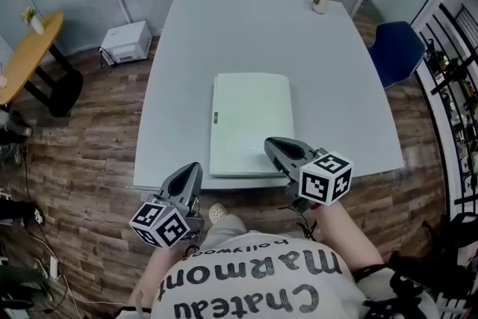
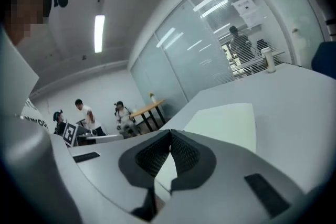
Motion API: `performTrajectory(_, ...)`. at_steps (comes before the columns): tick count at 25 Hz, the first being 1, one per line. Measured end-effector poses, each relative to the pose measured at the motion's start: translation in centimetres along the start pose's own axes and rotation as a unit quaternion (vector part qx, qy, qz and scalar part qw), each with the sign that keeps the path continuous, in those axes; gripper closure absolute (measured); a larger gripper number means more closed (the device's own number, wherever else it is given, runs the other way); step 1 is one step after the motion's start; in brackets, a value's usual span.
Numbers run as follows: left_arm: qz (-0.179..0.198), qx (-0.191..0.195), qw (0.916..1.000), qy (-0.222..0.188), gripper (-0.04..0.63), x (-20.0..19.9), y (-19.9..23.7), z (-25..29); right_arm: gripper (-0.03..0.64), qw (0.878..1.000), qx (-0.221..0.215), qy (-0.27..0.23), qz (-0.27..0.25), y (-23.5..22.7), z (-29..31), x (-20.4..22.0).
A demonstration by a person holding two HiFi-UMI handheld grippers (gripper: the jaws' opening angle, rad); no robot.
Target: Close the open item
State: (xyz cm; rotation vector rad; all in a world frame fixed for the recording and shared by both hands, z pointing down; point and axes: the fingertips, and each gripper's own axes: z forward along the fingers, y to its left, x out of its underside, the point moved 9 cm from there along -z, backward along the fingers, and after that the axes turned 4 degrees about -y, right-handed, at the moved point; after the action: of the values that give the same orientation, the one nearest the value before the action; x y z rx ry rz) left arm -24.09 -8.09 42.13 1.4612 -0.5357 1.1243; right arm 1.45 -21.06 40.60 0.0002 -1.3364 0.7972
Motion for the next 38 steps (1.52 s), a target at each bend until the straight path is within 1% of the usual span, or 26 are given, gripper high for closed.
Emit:
performTrajectory(2,0.005,-0.005,0.9999,-0.01,0.6,1.5,-2.9,-0.6,0.62,0.999,-0.009,-0.033,0.007,-0.2,-3.9,0.5)
performTrajectory(4,0.017,-0.007,0.9996,-0.022,0.6,2.7,-5.7,-0.9,0.62,0.999,-0.006,-0.048,-0.002,-0.7,-7.2,0.9)
performTrajectory(6,0.022,-0.009,0.999,-0.038,0.6,3.8,-8.5,-1.3,0.62,0.999,-0.002,-0.051,-0.008,-1.3,-10.3,1.4)
performTrajectory(9,0.023,-0.014,0.9982,-0.054,0.6,5.6,-12.5,-2.4,0.62,0.999,-0.005,-0.054,-0.004,-2.0,-14.4,2.7)
performTrajectory(11,0.028,-0.016,0.9978,-0.058,0.6,6.9,-14.6,-3.4,0.62,0.999,-0.01,-0.053,-0.006,-2.1,-16.7,3.6)
performTrajectory(15,0.045,-0.023,0.9969,-0.06,0.6,8.9,-17.5,-5.7,0.618,0.998,-0.021,-0.042,-0.034,-1.4,-19.6,5.2)
performTrajectory(19,0.04,-0.037,0.9969,-0.057,0.6,10.8,-19.5,-7.7,0.62,0.998,-0.024,-0.034,-0.042,-0.2,-21.5,6.6)
performTrajectory(24,0.045,-0.04,0.9965,-0.059,0.6,11.6,-21.3,-9.7,0.62,0.998,-0.018,-0.056,-0.027,0.4,-23.6,6.8)
performTrajectory(28,0.043,-0.042,0.9963,-0.06,0.6,11.5,-21.4,-10.6,0.62,0.998,-0.005,-0.065,-0.025,0.8,-24.5,6.5)
performTrajectory(33,0.04,-0.043,0.9965,-0.059,0.6,11.5,-21.4,-11.3,0.62,0.998,-0.003,-0.057,-0.029,1.3,-25.0,7.0)
performTrajectory(38,0.033,-0.048,0.9971,-0.048,0.6,12.0,-21.3,-11.8,0.62,0.998,-0.002,-0.052,-0.036,1.7,-25.0,7.3)
